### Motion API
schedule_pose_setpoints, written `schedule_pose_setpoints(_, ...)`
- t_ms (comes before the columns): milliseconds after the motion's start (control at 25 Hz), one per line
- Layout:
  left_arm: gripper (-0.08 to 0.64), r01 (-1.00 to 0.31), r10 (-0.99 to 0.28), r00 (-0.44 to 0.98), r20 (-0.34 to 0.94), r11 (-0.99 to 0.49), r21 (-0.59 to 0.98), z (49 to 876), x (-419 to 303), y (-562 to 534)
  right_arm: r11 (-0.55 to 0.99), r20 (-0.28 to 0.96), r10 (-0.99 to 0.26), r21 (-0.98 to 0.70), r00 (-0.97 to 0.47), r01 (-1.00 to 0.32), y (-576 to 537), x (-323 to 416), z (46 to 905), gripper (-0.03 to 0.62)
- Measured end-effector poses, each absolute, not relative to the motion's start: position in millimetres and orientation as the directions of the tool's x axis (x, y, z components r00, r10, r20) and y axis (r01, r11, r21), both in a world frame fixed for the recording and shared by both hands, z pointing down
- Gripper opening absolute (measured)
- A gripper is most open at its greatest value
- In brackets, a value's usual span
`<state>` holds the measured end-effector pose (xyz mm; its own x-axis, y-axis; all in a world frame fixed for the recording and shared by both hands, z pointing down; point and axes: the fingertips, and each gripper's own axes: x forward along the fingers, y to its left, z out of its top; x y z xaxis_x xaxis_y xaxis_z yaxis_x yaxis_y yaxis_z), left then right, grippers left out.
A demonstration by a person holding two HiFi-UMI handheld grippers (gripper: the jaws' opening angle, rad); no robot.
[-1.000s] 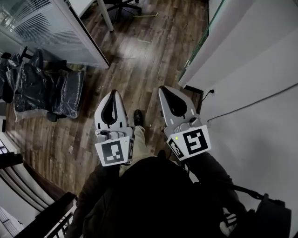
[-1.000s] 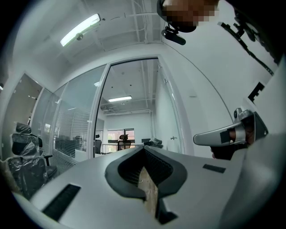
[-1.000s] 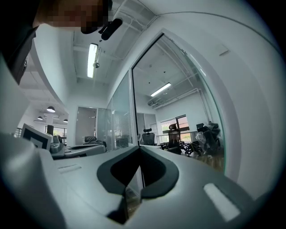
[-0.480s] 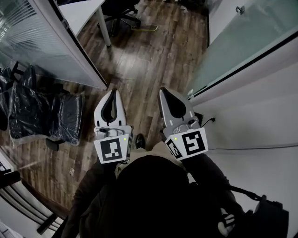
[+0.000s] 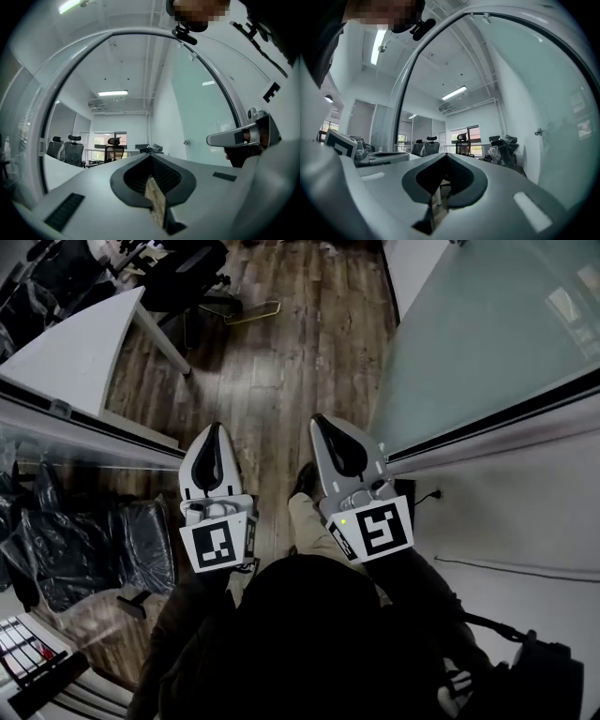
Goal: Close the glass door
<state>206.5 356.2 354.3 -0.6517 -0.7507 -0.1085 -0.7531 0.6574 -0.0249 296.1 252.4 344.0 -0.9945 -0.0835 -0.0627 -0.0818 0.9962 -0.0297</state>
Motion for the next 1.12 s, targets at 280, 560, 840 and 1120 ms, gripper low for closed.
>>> schedule_pose_setpoints(280, -0.003, -0.823, -0.823, -0.555, -0.12, 0.564, -0.061, 330.3, 107.7, 184.8, 0.979, -0.071, -0.194, -0.077, -0.978, -0.189, 89.1, 200.3, 332.6, 0.002)
schedule_pose_setpoints(560, -0.004, -0.873, -0.876, -0.467, -0.119, 0.479, -0.095, 315.5, 38.1, 49.0, 0.953, -0.079, -0.299, -0.075, -0.951, -0.293, -41.6, 140.4, 312.8, 0.002)
schedule_pose_setpoints(840, -0.004, -0.924, -0.92, -0.364, -0.147, 0.376, -0.071, 314.3, -31.1, -77.6, 0.913, -0.067, -0.408, -0.057, -0.911, -0.405, -157.6, 79.7, 315.9, 0.002)
schedule_pose_setpoints(1120, -0.004, -0.965, -0.968, -0.227, -0.111, 0.239, -0.108, 325.1, -120.7, -251.0, 0.867, -0.042, -0.498, -0.032, -0.866, -0.497, -311.4, -4.8, 315.9, 0.002)
